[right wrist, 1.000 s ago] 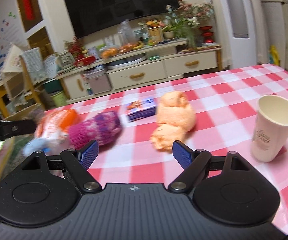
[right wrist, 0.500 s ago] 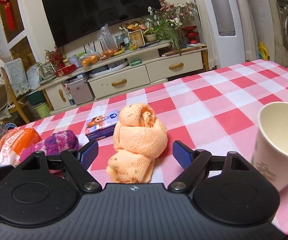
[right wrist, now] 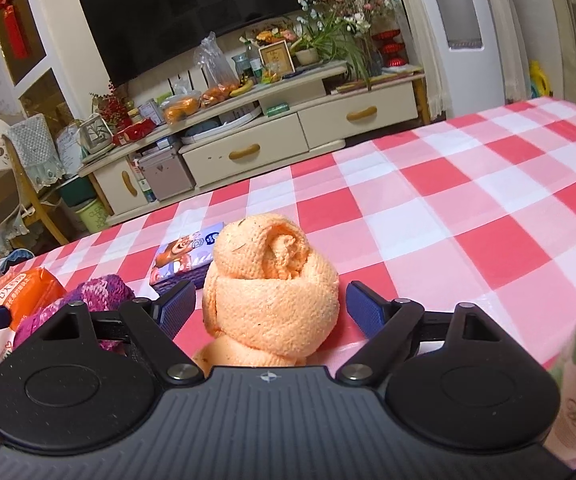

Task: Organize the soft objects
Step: 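Reach orange towel roll with right tool while left tool reaches pink knit mitten, then grasp orange towel roll with right tool while left tool grasps pink knit mitten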

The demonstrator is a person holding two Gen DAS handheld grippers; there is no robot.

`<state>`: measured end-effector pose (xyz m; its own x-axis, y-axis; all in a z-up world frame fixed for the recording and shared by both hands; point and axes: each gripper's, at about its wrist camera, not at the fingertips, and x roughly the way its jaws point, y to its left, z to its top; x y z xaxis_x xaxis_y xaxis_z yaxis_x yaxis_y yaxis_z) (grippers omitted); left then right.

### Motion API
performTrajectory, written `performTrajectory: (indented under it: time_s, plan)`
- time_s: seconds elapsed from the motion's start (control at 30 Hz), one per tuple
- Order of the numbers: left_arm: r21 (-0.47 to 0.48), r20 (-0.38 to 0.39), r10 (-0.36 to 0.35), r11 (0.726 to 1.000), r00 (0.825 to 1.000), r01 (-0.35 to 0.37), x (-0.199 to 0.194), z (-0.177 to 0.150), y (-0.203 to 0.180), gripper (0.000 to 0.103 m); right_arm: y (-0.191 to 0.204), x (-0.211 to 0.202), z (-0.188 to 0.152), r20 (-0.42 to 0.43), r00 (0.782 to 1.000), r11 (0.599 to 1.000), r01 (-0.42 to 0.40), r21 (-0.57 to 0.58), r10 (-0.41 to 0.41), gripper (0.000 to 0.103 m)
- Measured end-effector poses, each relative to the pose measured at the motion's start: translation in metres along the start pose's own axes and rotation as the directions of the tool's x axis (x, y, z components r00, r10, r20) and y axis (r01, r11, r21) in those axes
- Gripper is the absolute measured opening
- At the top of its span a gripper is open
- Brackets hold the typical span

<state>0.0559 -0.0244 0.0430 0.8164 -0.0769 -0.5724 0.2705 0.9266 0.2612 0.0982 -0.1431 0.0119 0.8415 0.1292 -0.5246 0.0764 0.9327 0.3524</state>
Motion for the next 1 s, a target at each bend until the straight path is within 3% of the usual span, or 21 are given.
performTrajectory:
  time_s: [0.3,0.73,1.0]
  plan:
    - [0.016,-0.072,0.027,1.000,0.997,-0.026,0.031,0.007,0.005,0.100,0.003,0.009,0.002,-0.010,1.000,1.000,-0.013,-0.014,0.013,0.103]
    - [-0.038,-0.101,0.026,0.999,0.995,-0.030,0.038,0.008,0.016,0.082,-0.001,0.009,0.003,-0.009,1.000,0.998,0.001,-0.069,-0.002,0.102]
    - [-0.059,-0.102,0.000,0.998,0.995,-0.006,0.031,0.007,0.016,0.075,0.005,0.009,0.003,-0.011,1.000,0.990,-0.013,-0.142,0.012,0.090]
